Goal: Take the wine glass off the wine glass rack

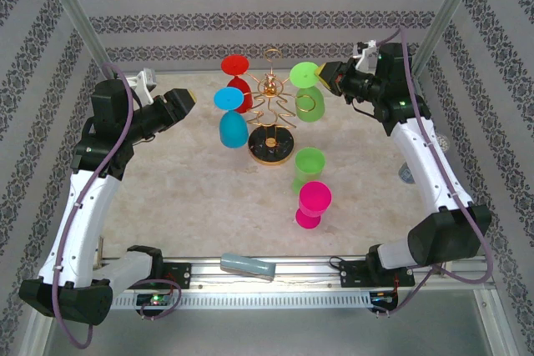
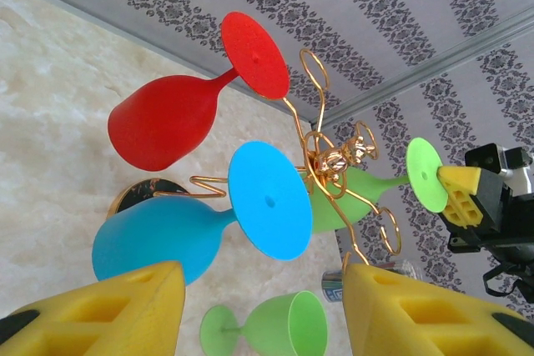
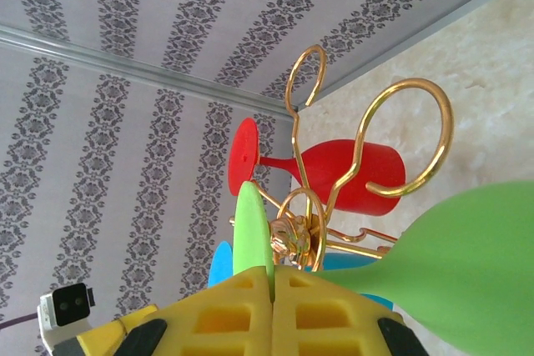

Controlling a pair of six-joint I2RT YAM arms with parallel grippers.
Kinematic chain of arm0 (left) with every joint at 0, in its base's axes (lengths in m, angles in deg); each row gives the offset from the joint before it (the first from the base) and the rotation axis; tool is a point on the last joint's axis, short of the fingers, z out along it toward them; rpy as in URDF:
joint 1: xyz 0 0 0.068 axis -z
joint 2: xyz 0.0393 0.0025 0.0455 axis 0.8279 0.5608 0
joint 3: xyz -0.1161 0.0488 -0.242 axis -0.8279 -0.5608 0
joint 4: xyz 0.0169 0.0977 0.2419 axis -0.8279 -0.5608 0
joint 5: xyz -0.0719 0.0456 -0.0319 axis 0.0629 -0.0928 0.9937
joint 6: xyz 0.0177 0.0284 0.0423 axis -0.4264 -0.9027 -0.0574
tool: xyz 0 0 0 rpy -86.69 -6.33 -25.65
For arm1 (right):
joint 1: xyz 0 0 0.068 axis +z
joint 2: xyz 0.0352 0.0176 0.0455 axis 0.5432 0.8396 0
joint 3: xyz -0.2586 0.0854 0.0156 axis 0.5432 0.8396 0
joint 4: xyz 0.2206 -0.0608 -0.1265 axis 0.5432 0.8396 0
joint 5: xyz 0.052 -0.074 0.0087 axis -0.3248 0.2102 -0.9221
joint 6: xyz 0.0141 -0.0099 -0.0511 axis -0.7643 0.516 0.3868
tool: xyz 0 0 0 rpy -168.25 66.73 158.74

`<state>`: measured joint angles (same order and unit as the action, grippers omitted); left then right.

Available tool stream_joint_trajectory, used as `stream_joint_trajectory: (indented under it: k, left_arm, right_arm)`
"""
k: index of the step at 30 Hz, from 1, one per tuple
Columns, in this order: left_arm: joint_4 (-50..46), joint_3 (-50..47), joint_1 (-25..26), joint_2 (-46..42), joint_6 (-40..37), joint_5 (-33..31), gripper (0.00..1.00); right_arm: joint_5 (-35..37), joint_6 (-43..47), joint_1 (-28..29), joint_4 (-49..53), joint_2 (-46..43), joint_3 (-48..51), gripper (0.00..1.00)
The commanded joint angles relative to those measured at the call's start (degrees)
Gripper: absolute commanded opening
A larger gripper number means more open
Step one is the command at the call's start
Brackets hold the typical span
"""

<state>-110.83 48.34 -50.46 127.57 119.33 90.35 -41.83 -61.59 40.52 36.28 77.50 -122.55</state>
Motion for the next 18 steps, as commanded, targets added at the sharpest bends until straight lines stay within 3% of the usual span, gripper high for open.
stream_joint_trajectory:
  k: [1, 18]
  left_arm:
    - [-0.16, 0.37, -1.12, -1.26, -0.78, 0.59, 0.54]
    - [-3.58, 0.38, -1.13, -3.27, -1.22, -0.41, 0.54]
  right_arm:
    - [1.23, 1.77, -0.85, 1.33, -2.86, 1.49, 0.00]
    - [-0.28, 7.66, -8.85, 10.92, -10.73, 2.69, 0.00]
